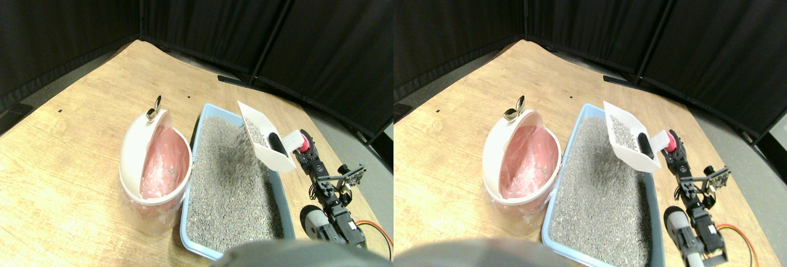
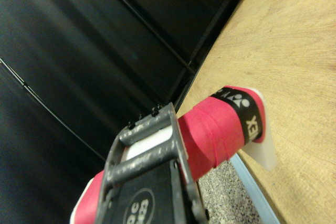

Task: Scoop (unimanual)

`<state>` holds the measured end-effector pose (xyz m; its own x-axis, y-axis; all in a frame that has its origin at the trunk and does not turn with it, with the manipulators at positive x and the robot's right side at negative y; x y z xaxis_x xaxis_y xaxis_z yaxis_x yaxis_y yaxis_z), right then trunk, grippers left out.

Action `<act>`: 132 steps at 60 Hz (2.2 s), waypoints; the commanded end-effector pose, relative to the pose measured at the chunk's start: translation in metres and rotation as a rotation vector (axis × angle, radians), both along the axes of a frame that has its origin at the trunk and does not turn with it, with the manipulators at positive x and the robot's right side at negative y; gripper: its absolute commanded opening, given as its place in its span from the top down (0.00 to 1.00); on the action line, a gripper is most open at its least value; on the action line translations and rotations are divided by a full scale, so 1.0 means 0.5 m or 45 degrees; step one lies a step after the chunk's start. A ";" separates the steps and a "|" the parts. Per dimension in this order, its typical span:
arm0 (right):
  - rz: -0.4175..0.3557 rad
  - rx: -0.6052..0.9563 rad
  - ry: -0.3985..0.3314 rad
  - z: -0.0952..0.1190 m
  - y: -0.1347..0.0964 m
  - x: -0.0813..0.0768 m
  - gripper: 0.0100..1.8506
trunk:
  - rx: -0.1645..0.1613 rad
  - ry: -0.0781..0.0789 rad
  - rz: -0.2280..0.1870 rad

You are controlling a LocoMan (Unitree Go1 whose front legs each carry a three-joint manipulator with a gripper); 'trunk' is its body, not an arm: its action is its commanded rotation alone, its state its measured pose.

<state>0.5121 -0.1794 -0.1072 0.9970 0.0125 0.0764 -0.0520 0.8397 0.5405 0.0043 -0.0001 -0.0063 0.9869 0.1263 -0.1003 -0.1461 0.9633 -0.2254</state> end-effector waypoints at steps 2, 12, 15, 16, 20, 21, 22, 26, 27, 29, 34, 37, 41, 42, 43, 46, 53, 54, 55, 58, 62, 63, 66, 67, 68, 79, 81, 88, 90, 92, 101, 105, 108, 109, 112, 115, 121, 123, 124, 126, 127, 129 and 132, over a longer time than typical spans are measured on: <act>0.019 0.054 -0.060 0.018 0.013 -0.001 0.97 | 0.005 -0.051 0.003; -0.008 0.172 -0.050 0.005 0.020 -0.006 0.97 | 0.011 -0.053 0.003; -0.007 0.172 -0.047 0.004 0.022 -0.007 0.97 | 0.013 -0.054 0.005; -0.005 0.177 -0.048 0.003 0.022 -0.007 0.97 | 0.013 -0.054 0.005; 0.003 0.213 -0.050 0.004 0.022 -0.006 0.97 | 0.014 -0.051 0.004; 0.003 0.212 -0.053 0.006 0.022 -0.006 0.97 | 0.014 -0.051 0.003; 0.006 0.205 -0.058 0.007 0.023 -0.005 0.97 | 0.014 -0.051 0.003; 0.036 0.214 -0.072 0.009 0.023 -0.001 0.97 | 0.014 -0.052 0.002; 0.036 0.214 -0.072 0.009 0.023 -0.001 0.97 | 0.014 -0.052 0.002; 0.039 0.169 -0.077 0.012 0.025 -0.001 0.97 | 0.015 -0.054 0.003; 0.049 0.166 -0.076 0.015 0.026 0.000 0.97 | 0.015 -0.054 0.003; 0.047 0.162 -0.074 0.016 0.027 -0.001 0.97 | 0.010 -0.049 0.005; 0.051 0.164 -0.071 0.017 0.029 -0.001 0.97 | 0.006 -0.046 0.010; 0.050 0.165 -0.069 0.017 0.029 -0.001 0.97 | 0.006 -0.046 0.010; 0.051 0.163 -0.069 0.017 0.030 -0.001 0.97 | 0.002 -0.045 0.013; 0.073 0.106 -0.070 0.018 0.030 0.000 0.97 | 0.003 -0.043 0.015; 0.091 0.045 -0.067 0.019 0.034 -0.001 0.97 | -0.007 -0.044 0.027; 0.107 0.015 -0.072 0.019 0.035 0.000 0.97 | -0.007 -0.044 0.027; 0.114 -0.002 -0.073 0.019 0.036 0.000 0.97 | -0.007 -0.044 0.029; 0.114 -0.058 -0.078 0.022 0.040 -0.003 0.97 | -0.011 -0.043 0.035; 0.131 -0.093 -0.084 0.026 0.047 -0.003 0.97 | -0.017 -0.042 0.043; 0.134 -0.122 -0.085 0.029 0.049 -0.003 0.97 | -0.020 -0.043 0.047; 0.152 -0.177 -0.089 0.036 0.055 -0.002 0.97 | -0.023 -0.042 0.056; 0.159 -0.188 -0.090 0.037 0.056 -0.002 0.97 | -0.025 -0.042 0.060; 0.159 -0.188 -0.090 0.037 0.056 -0.002 0.97 | -0.029 -0.043 0.067; 0.276 -0.376 -0.097 0.066 0.080 0.004 0.97 | -0.046 -0.038 0.104; 0.281 -0.384 -0.097 0.067 0.082 0.004 0.97 | -0.050 -0.038 0.112; 0.313 -0.478 -0.081 0.084 0.103 0.010 0.97 | -0.065 -0.035 0.140; 0.322 -0.516 -0.079 0.088 0.110 0.012 0.97 | -0.069 -0.035 0.145; 0.340 -0.536 -0.070 0.091 0.116 0.014 0.97 | -0.074 -0.034 0.153; 0.402 -0.647 -0.092 0.102 0.143 0.024 0.97 | -0.099 -0.026 0.189; 0.418 -0.699 -0.083 0.106 0.156 0.025 0.97 | -0.108 -0.023 0.207; 0.445 -0.724 -0.077 0.108 0.168 0.028 0.97 | -0.117 -0.022 0.222; 0.446 -0.734 -0.074 0.108 0.173 0.029 0.97 | -0.119 -0.022 0.224; 0.443 -0.768 -0.062 0.108 0.185 0.029 0.97 | -0.128 -0.019 0.238; 0.450 -0.777 -0.052 0.105 0.195 0.031 0.97 | -0.136 -0.018 0.248; 0.492 -0.828 -0.040 0.097 0.214 0.035 0.97 | -0.152 -0.017 0.272; 0.487 -0.852 -0.021 0.094 0.223 0.036 0.97 | -0.156 -0.015 0.278; 0.487 -0.852 -0.021 0.094 0.223 0.036 0.97 | -0.159 -0.012 0.283; 0.504 -0.875 -0.010 0.091 0.231 0.038 0.97 | -0.161 -0.012 0.288; 0.509 -0.877 -0.007 0.090 0.233 0.039 0.97 | -0.163 -0.012 0.291; 0.516 -0.881 0.001 0.089 0.237 0.040 0.97 | -0.164 -0.011 0.293; 0.540 -0.920 0.020 0.085 0.251 0.045 0.97 | -0.172 -0.011 0.303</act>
<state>0.5312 -0.0590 -0.0677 0.9011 0.4169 -0.1190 -0.4295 0.8959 -0.1133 -0.0061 0.0021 -0.0031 0.9413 0.3240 -0.0951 -0.3362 0.8730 -0.3532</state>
